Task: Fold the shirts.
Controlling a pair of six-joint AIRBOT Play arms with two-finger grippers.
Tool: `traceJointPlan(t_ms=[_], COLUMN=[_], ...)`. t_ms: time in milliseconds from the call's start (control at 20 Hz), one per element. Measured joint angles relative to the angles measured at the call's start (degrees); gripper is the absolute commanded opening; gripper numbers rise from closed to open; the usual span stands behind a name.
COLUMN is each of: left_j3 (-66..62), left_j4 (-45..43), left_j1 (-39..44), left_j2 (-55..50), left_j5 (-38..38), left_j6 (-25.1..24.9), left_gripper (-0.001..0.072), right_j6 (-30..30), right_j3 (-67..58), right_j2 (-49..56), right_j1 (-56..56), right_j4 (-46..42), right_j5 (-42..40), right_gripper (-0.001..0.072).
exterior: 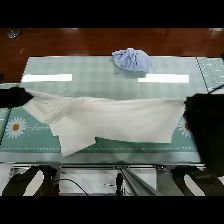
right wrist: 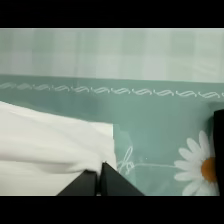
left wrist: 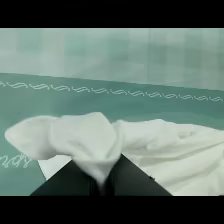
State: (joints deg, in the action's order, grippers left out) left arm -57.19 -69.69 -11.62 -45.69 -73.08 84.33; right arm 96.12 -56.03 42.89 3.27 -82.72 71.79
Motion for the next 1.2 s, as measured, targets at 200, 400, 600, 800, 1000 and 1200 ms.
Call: traceJointPlan(t_ms=[200,400,600,800,1000,1200], left_j3=[-0.68,-3.1,-6.69,-4.26,9.38,22.25], left_j4=[5.33,10.14,8.96,3.23,6.14,11.96], left_j1=[0.24,1.11,-1.2,-9.14,-19.32,-25.09], left_j2=[-15.28,-26.58,-30.53,-28.35,-22.47,-17.49], left_j5=[9.92,14.21,9.99,2.21,-0.55,0.0], left_j6=[-1.07,-2.75,-3.78,-5.38,-7.85,-10.58], left_gripper=[0.0051,0.0503,0.0701,0.07,0.07,0.07], right_j6=[-3.21,-6.34,-9.14,-12.68,-15.56,-20.46], right_j3=[-2.19,-8.0,-14.8,-15.15,-1.2,13.35], right_j2=[15.43,30.08,37.4,34.86,24.5,15.3], right_j1=[-4.79,-6.84,-12.57,-22.49,-31.26,-34.95], right_j4=[9.25,20.04,27.23,23.21,20.63,26.25], right_j5=[-12.09,-16.17,-10.05,0.57,1.6,-2.29], right_gripper=[0.002,0.0636,0.0636,0.0633,0.0632,0.0631])
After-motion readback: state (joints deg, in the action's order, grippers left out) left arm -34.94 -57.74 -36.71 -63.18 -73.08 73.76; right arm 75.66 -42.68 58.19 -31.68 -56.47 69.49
